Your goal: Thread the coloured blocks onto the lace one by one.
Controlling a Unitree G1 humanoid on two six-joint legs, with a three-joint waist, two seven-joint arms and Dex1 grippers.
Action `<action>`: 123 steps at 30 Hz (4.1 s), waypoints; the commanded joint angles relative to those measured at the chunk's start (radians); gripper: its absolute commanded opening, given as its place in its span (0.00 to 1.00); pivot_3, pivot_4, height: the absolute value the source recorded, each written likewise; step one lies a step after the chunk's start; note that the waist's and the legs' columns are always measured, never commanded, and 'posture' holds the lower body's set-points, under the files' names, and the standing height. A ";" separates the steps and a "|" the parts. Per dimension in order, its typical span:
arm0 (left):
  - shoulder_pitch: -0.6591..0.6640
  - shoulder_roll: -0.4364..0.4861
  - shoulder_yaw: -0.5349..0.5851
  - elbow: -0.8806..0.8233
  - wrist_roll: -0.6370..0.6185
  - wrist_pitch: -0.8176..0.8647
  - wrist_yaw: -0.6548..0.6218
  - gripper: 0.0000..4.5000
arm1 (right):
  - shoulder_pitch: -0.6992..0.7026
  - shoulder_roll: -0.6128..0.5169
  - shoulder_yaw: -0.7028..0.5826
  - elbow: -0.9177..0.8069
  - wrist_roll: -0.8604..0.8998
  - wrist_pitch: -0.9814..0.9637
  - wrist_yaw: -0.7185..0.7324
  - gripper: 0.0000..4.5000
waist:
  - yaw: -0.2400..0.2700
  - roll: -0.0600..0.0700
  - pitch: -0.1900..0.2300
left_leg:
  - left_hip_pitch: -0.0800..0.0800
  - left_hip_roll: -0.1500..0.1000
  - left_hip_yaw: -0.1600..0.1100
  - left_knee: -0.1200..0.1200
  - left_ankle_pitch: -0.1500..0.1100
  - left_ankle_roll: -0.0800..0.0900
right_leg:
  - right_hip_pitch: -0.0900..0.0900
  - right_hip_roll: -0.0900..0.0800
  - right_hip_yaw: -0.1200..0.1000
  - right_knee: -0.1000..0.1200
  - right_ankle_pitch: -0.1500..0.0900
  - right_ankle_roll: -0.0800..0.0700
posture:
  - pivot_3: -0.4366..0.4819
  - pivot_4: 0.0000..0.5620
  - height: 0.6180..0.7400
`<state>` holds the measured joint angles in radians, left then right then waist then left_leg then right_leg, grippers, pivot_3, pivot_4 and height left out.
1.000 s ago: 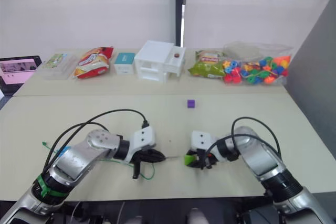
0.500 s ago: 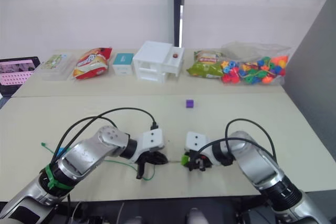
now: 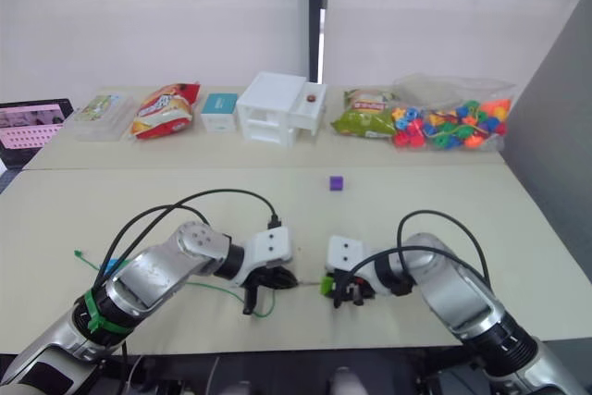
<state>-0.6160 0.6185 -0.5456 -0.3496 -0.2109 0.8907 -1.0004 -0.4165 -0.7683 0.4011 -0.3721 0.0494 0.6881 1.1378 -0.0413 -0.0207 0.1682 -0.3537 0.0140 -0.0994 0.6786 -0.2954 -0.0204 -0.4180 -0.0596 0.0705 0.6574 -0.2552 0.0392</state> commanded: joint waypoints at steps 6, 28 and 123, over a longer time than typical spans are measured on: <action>-0.020 -0.034 0.010 -0.047 -0.025 -0.025 -0.016 0.00 | 0.016 -0.003 0.061 0.017 -0.009 0.023 0.003 0.29 | 0.000 0.000 0.000 | 0.000 0.000 0.000 0.000 0.000 0.000 | 0.000 0.000 0.000 0.000 0.000 0.000 | 0.48 0.27 1.00; -0.045 -0.068 0.005 -0.038 -0.053 -0.017 -0.026 0.00 | 0.030 -0.023 0.062 0.003 -0.006 0.047 -0.002 0.29 | 0.002 -0.001 -0.001 | 0.000 0.000 -0.001 0.000 0.000 0.000 | 0.001 0.000 -0.001 -0.001 0.000 0.000 | 0.48 0.27 1.00; 0.008 -0.297 -0.055 0.341 0.132 -0.442 -0.059 0.99 | 0.320 -0.160 -0.292 -0.079 0.167 -0.092 -0.088 1.00 | 0.021 -0.001 -0.002 | 0.002 -0.001 -0.002 0.000 0.000 0.001 | 0.012 -0.001 -0.002 -0.015 0.000 0.003 | 0.48 0.27 1.00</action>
<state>-0.5983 0.3274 -0.5941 -0.0049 -0.0810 0.4663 -1.0463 -0.0972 -0.9278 0.1375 -0.4547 0.2145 0.6166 1.0590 -0.0199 -0.0213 0.1664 -0.3513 0.0133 -0.1015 0.6785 -0.2958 -0.0197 -0.4056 -0.0601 0.0686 0.6424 -0.2551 0.0417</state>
